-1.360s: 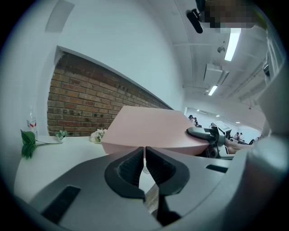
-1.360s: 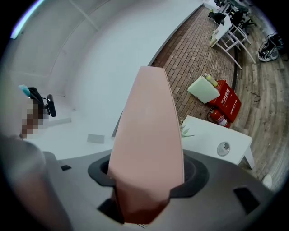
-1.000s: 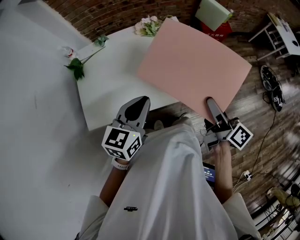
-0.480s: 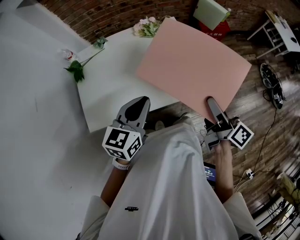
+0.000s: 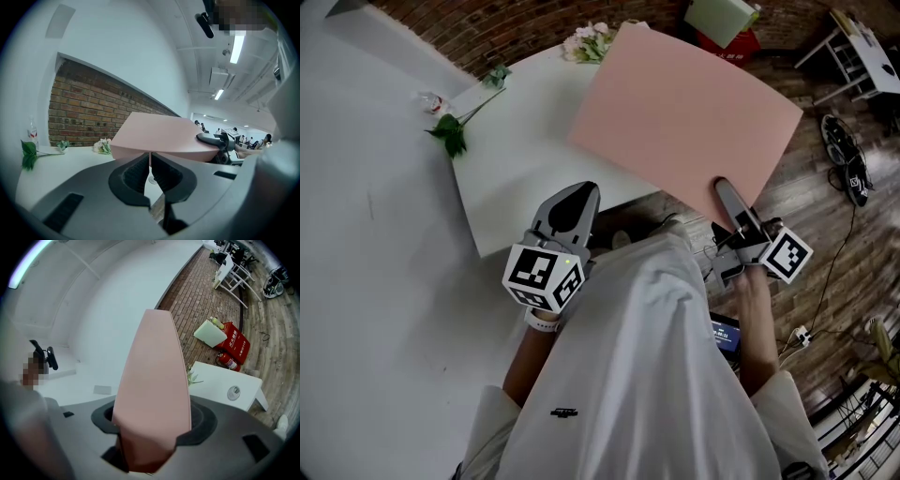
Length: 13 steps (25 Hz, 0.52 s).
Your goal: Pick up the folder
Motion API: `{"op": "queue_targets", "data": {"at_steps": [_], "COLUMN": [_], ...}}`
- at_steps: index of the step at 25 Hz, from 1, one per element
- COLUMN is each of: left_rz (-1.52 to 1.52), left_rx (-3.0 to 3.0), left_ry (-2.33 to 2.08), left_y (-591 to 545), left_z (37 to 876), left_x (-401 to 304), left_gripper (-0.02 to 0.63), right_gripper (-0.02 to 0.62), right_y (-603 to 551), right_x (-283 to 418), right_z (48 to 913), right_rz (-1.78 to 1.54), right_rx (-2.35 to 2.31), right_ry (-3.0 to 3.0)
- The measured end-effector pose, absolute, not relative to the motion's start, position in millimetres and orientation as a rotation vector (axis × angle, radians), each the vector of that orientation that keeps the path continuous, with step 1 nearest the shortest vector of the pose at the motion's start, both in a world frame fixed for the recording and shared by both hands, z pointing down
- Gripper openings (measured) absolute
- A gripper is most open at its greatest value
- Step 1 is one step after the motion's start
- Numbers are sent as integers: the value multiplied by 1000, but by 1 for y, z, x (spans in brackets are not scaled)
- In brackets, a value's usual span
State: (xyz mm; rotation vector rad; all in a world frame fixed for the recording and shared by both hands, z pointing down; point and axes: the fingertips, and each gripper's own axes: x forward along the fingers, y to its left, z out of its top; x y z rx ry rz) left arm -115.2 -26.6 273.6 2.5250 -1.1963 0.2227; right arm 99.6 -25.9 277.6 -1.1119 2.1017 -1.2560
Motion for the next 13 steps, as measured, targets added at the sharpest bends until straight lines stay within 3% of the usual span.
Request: {"op": "queue_targets", "data": {"at_steps": [13], "left_rz": [203], "left_rx": [2522], "left_ry": [-1209], "left_y": [-35], "left_z": [273], "left_x": [-122], "left_gripper": [31], "right_gripper": [293], "right_y": [-26], "right_x": [82], "right_z": [283], "right_rz": [-1297], "right_rx": [-1080], "right_ry": [2077]}}
